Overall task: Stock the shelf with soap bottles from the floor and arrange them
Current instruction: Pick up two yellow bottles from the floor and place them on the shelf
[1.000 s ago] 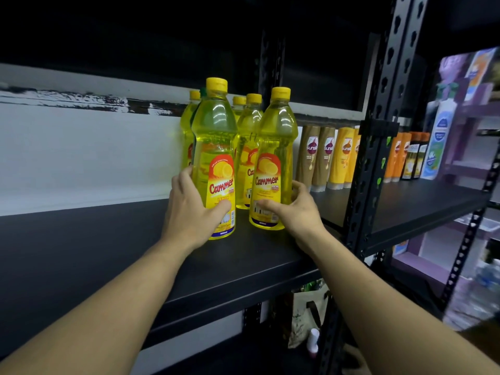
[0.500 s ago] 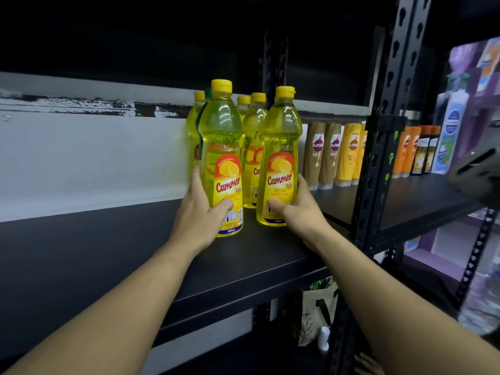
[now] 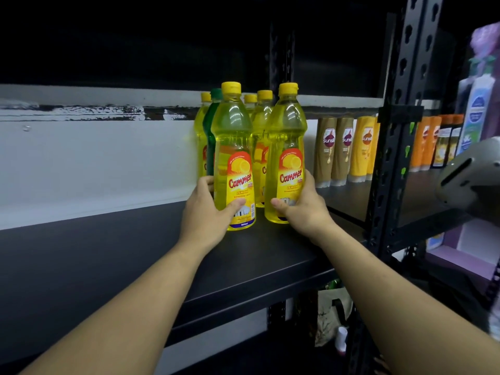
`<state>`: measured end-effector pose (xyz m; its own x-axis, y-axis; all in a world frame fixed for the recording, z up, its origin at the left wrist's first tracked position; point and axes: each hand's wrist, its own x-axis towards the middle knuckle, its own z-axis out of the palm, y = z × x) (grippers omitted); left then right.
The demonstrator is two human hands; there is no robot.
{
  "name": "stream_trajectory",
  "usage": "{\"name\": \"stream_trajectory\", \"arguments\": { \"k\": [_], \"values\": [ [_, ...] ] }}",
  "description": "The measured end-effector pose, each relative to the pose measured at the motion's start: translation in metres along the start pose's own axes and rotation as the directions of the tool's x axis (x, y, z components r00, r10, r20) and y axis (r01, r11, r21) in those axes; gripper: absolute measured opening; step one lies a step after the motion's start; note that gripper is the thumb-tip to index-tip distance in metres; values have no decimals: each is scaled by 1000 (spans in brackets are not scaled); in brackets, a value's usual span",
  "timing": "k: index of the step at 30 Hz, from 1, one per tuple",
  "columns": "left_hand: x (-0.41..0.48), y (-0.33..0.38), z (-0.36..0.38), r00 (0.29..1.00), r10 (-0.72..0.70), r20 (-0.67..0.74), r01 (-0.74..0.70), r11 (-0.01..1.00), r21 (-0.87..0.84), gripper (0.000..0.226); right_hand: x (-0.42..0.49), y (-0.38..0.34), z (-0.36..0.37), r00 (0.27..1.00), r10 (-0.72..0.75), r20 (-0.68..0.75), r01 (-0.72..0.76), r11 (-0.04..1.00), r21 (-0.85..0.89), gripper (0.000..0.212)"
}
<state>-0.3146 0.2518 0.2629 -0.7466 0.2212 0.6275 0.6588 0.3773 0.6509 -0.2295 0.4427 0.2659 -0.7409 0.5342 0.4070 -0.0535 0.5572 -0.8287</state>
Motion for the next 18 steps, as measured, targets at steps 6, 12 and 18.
{"name": "stream_trajectory", "arguments": {
  "k": [6,12,18],
  "values": [
    [0,0,0,1000,-14,19,14,1000,-6,65,12,2,8,997,7,78,-5,1000,-19,105],
    [-1,2,0,998,-30,62,30,1000,-5,67,19,4,8,991,37,130,-30,998,-50,112],
    [-2,5,-1,996,-48,74,48,999,13,70,17,9,10,999,-43,-9,42,995,-95,112]
  ]
}}
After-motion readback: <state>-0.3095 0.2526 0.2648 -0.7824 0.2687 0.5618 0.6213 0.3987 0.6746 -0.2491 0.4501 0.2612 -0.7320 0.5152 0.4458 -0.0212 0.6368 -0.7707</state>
